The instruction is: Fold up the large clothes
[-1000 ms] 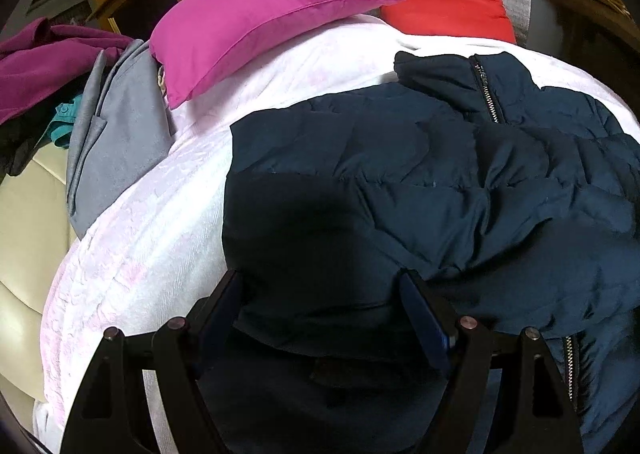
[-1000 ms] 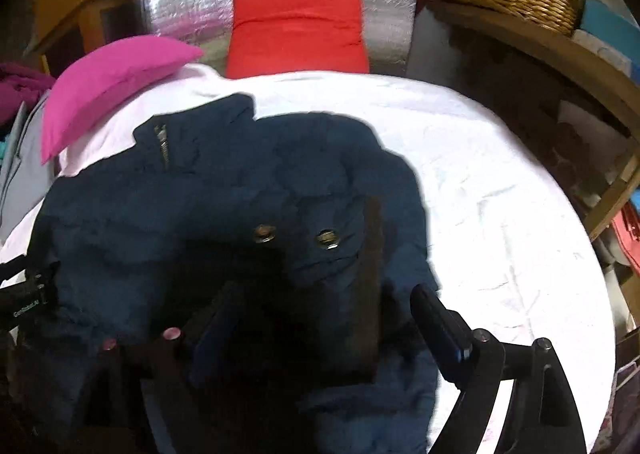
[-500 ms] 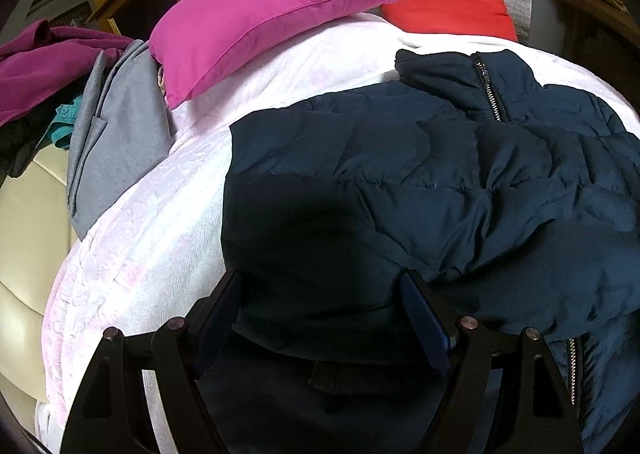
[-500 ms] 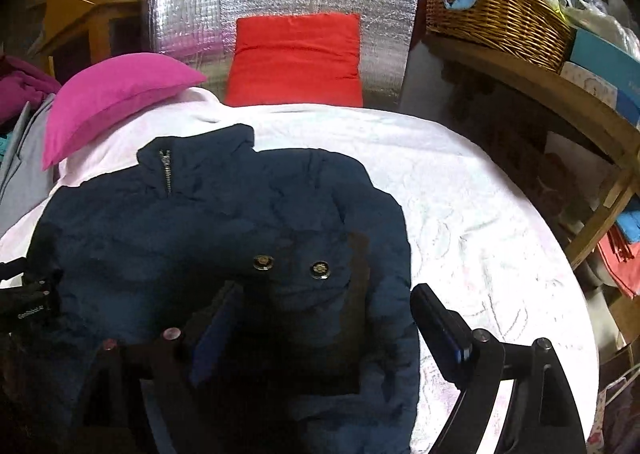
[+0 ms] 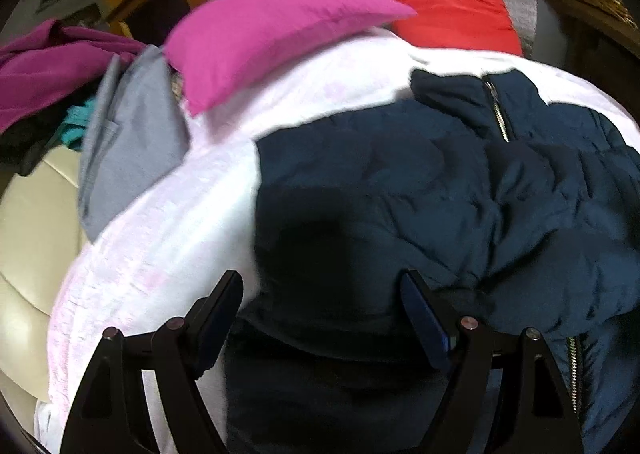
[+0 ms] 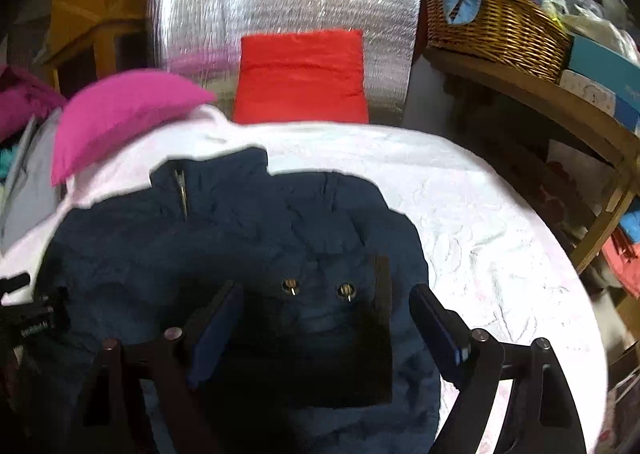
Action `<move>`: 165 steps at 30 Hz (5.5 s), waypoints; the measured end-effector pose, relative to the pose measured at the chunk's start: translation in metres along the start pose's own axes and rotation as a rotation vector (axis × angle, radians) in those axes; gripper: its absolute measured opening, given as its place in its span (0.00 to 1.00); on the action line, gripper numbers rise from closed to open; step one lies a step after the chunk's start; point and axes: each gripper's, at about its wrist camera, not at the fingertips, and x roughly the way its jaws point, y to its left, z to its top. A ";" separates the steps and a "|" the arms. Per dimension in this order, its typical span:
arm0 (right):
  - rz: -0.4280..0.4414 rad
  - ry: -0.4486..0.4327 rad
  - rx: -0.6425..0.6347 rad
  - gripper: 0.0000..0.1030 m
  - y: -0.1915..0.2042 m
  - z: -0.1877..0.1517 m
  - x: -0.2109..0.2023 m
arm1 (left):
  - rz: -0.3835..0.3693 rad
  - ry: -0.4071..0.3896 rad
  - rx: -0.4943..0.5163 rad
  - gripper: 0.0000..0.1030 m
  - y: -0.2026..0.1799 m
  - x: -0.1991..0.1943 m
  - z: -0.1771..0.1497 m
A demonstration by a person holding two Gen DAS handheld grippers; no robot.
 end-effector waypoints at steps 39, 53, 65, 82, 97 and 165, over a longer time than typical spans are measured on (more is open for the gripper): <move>0.453 0.341 0.216 0.59 -0.021 -0.003 0.069 | -0.161 0.176 -0.182 0.79 0.041 0.028 -0.002; 0.600 0.392 0.640 0.64 -0.128 -0.008 0.115 | -0.240 0.203 -0.375 0.78 0.090 0.046 -0.003; 0.470 0.176 0.386 0.14 -0.084 0.015 0.076 | -0.225 0.122 -0.327 0.59 0.068 0.026 0.012; 0.491 0.066 0.301 0.54 -0.051 0.028 0.041 | -0.143 -0.083 -0.201 0.62 0.041 -0.032 0.025; 0.599 0.392 0.133 0.32 0.057 -0.005 0.083 | -0.316 0.127 -0.064 0.63 -0.036 0.005 0.021; 0.589 0.462 0.495 0.57 -0.139 -0.140 -0.043 | -0.346 0.255 -0.362 0.66 0.122 -0.107 -0.186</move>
